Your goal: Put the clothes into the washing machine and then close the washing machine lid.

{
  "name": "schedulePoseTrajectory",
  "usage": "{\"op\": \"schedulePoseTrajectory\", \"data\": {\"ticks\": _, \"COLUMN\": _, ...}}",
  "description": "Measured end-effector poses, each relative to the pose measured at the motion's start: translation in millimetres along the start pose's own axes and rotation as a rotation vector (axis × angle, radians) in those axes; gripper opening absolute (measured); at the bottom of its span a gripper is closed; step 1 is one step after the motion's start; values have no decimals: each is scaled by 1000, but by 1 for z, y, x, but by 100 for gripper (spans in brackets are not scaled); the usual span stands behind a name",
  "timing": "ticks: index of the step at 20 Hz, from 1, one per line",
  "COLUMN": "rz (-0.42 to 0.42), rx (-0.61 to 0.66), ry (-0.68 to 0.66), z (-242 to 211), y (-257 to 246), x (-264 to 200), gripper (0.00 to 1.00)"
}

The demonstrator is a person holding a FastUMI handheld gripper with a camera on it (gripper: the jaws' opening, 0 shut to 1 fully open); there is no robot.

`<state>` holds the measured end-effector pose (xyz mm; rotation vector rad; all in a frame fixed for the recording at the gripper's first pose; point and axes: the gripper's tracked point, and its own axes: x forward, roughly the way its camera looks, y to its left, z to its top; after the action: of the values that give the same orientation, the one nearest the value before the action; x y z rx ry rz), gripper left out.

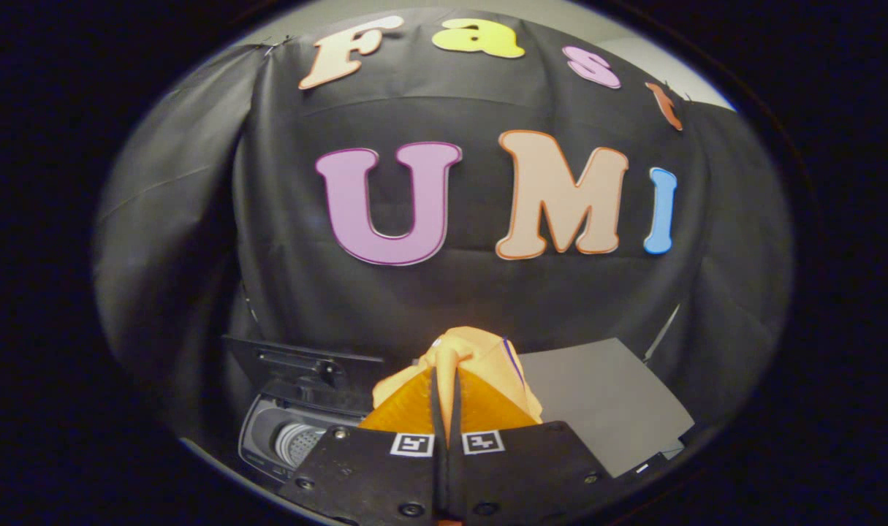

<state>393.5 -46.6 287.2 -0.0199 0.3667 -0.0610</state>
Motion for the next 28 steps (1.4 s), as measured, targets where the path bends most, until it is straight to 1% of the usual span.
{"op": "schedulePoseTrajectory", "data": {"ticks": 3, "rz": 86, "rx": -17, "ry": 23, "z": -4, "y": 51, "x": -1, "gripper": 0}}
{"op": "schedulePoseTrajectory", "data": {"ticks": 6, "rz": 146, "rx": -60, "ry": 43, "z": -13, "y": 95, "x": 0, "gripper": 0}}
{"op": "schedulePoseTrajectory", "data": {"ticks": 10, "rz": 230, "rx": -78, "ry": 96, "z": -40, "y": 151, "x": 7, "gripper": 0}}
{"op": "schedulePoseTrajectory", "data": {"ticks": 14, "rz": 302, "rx": -44, "ry": 136, "z": -62, "y": 201, "x": 21, "gripper": 0}}
{"op": "schedulePoseTrajectory", "data": {"ticks": 19, "rz": 341, "rx": -54, "ry": 185, "z": -92, "y": 242, "x": 46, "gripper": 0}}
{"op": "schedulePoseTrajectory", "data": {"ticks": 22, "rz": 336, "rx": -89, "ry": 207, "z": -110, "y": 255, "x": 60, "gripper": 0}}
{"op": "schedulePoseTrajectory", "data": {"ticks": 25, "rz": 343, "rx": -73, "ry": 228, "z": -126, "y": 270, "x": 71, "gripper": 0}}
{"op": "schedulePoseTrajectory", "data": {"ticks": 28, "rz": 340, "rx": -94, "ry": 239, "z": -138, "y": 274, "x": 79, "gripper": 0}}
